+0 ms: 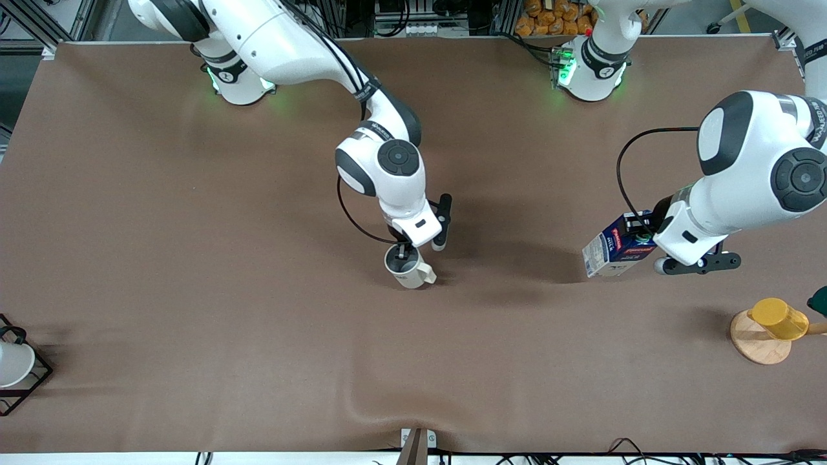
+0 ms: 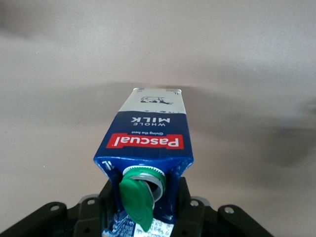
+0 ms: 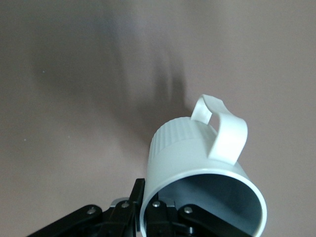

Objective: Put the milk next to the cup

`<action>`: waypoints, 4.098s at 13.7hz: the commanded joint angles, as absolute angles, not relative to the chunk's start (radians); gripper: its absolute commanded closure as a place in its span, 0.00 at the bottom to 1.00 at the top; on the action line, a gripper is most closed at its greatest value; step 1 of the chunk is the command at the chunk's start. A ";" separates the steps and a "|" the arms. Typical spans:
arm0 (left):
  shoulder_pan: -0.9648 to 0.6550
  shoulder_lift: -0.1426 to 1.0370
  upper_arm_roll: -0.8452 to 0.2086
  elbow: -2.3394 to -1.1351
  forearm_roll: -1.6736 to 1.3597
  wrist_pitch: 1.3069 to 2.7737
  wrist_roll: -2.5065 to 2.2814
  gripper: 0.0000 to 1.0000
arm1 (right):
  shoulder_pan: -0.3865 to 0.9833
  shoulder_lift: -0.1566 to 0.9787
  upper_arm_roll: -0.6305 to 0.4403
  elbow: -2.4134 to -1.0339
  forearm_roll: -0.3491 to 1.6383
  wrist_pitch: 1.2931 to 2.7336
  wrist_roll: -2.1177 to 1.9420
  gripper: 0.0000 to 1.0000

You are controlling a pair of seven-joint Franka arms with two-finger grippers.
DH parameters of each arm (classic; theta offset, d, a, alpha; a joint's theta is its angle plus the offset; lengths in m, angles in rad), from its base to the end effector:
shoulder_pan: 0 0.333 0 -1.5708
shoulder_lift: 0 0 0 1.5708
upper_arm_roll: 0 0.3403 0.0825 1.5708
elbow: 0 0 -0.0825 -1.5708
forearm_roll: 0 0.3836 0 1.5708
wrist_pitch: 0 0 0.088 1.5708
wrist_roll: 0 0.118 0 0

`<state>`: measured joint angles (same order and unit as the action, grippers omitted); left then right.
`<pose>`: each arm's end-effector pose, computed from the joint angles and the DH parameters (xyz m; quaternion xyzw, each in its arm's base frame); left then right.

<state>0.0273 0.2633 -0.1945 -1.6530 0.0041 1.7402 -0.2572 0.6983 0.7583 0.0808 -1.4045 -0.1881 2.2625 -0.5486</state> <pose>0.6155 -0.0929 0.4590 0.9950 0.0454 -0.0885 0.0048 0.5531 0.5184 0.2706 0.7580 0.6485 0.0566 0.0420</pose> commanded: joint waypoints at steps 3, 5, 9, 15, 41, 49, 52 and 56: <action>0.034 0.262 -0.201 -1.652 -0.015 1.724 -0.264 0.49 | 0.713 0.778 0.072 -1.379 -0.244 2.312 -0.548 0.00; 0.032 0.262 -0.201 -1.652 -0.015 1.724 -0.265 0.49 | 0.710 0.767 0.072 -1.376 -0.245 2.312 -0.548 0.00; 0.026 0.262 -0.202 -1.654 -0.015 1.724 -0.267 0.49 | 0.701 0.698 0.080 -1.381 -0.230 2.303 -0.551 0.00; 0.017 0.253 -0.271 -1.651 -0.028 1.706 -0.385 0.49 | 0.596 0.532 0.072 -1.393 -0.221 2.084 -0.476 0.00; -0.423 0.630 -0.425 -1.335 0.049 1.856 -0.804 0.49 | 0.041 0.040 -0.081 -1.645 0.081 1.553 -0.172 0.00; -0.423 0.655 -0.405 -1.339 0.051 1.898 -0.792 0.39 | 0.029 0.035 -0.086 -1.542 0.035 1.393 -0.043 0.00; -0.425 0.660 -0.403 -1.339 0.051 1.898 -0.792 0.00 | -0.003 0.022 -0.068 -1.523 0.026 1.393 -0.061 0.00; -0.425 0.628 -0.402 -1.338 0.052 1.890 -0.793 0.00 | -0.003 -0.003 -0.067 -1.525 0.029 1.399 -0.061 0.00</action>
<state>-0.4119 0.6451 -0.4130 -1.3575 0.0289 1.8991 -0.8019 0.0238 0.0225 -0.0955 -1.5173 0.0366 1.4070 -0.0655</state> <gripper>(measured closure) 0.009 0.000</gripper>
